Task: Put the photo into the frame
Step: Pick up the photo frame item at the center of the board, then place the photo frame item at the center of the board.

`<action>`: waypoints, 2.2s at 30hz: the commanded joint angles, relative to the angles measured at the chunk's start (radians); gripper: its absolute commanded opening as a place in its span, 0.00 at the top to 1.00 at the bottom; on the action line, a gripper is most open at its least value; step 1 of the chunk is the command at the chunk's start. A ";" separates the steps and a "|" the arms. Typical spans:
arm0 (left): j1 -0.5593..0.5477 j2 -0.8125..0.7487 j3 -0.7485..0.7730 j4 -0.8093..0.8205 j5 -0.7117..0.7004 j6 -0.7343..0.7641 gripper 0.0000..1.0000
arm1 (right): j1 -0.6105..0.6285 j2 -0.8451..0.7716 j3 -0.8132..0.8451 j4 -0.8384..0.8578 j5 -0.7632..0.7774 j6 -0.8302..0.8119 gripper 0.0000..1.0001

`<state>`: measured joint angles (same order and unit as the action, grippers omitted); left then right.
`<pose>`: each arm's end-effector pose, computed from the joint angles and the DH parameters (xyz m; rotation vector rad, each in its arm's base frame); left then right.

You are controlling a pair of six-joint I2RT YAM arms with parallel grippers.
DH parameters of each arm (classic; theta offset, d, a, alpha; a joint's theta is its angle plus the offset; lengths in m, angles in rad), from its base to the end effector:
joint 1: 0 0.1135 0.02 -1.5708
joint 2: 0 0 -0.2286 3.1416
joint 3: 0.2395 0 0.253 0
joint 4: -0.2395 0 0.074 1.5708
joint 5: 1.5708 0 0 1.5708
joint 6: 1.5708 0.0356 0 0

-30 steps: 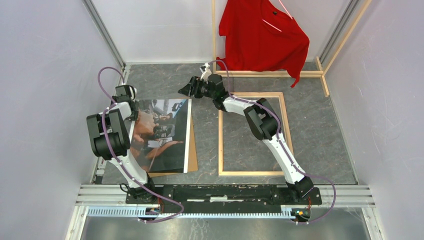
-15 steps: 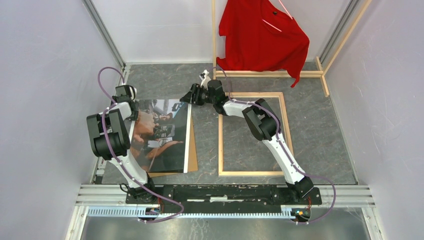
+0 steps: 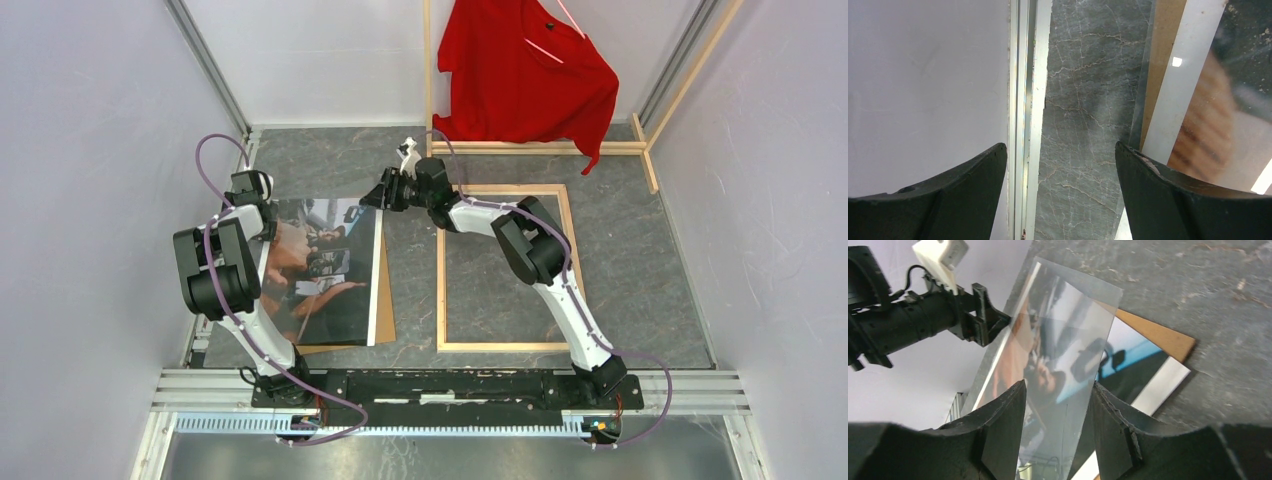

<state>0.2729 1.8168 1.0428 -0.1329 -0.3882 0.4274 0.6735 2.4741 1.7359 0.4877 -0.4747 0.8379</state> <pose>0.3424 0.1098 0.1221 0.0245 2.5475 0.7699 0.3995 0.3396 0.1078 -0.2134 2.0560 1.4393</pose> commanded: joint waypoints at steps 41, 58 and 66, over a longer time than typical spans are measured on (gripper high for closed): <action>0.023 -0.075 0.072 -0.252 0.180 -0.008 0.00 | 0.022 -0.370 -0.125 -0.270 -0.122 -0.065 1.00; -0.471 -0.160 0.336 -0.549 0.285 -0.041 0.00 | -0.490 -1.024 -0.532 -1.057 -0.002 -0.612 1.00; -0.611 -0.028 0.370 -0.483 0.233 0.007 0.00 | -0.522 -0.952 -0.552 -1.148 0.155 -0.682 0.97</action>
<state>-0.3061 1.7359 1.3888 -0.6472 -0.1219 0.4240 0.1677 1.4876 1.1961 -0.5880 -0.4210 0.2211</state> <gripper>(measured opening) 0.995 0.007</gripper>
